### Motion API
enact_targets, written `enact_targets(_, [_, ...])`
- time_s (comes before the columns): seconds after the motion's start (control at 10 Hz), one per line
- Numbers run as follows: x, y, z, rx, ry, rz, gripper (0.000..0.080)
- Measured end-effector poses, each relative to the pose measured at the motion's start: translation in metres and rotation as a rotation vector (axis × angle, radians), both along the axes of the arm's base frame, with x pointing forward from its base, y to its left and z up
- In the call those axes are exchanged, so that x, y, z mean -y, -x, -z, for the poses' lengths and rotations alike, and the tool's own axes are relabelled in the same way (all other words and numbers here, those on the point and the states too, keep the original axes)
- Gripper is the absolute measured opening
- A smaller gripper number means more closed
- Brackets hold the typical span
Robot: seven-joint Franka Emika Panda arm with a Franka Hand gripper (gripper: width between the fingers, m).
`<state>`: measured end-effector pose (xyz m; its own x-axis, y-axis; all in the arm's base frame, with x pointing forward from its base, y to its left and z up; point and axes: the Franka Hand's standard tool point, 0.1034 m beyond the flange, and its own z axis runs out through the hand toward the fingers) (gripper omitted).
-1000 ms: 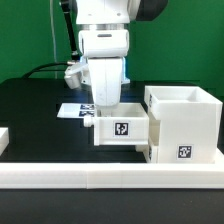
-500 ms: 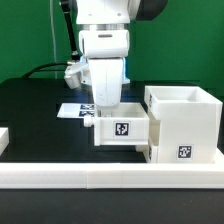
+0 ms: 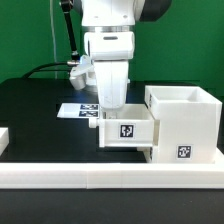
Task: Assemble drawer
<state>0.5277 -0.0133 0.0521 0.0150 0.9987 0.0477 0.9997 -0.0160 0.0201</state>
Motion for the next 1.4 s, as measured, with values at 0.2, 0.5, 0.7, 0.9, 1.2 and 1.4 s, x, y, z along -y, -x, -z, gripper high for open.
enact_targets(0.2, [0.0001,0.0000,-0.0001,-0.002,0.000,0.007,0.0042])
enact_targets(0.5, [0.0000,-0.0004,-0.0013,-0.003,0.001,0.016,0.0042])
enact_targets(0.7, [-0.0017,-0.0023,-0.0047,0.001,0.002,0.022,0.0042])
enact_targets(0.9, [-0.0015,-0.0018,-0.0039,-0.001,0.001,0.028,0.0042])
enact_targets(1.2, [-0.0017,-0.0012,-0.0029,-0.003,0.001,0.028,0.0042])
enact_targets(1.4, [-0.0071,-0.0009,-0.0049,-0.009,0.008,0.008,0.0042])
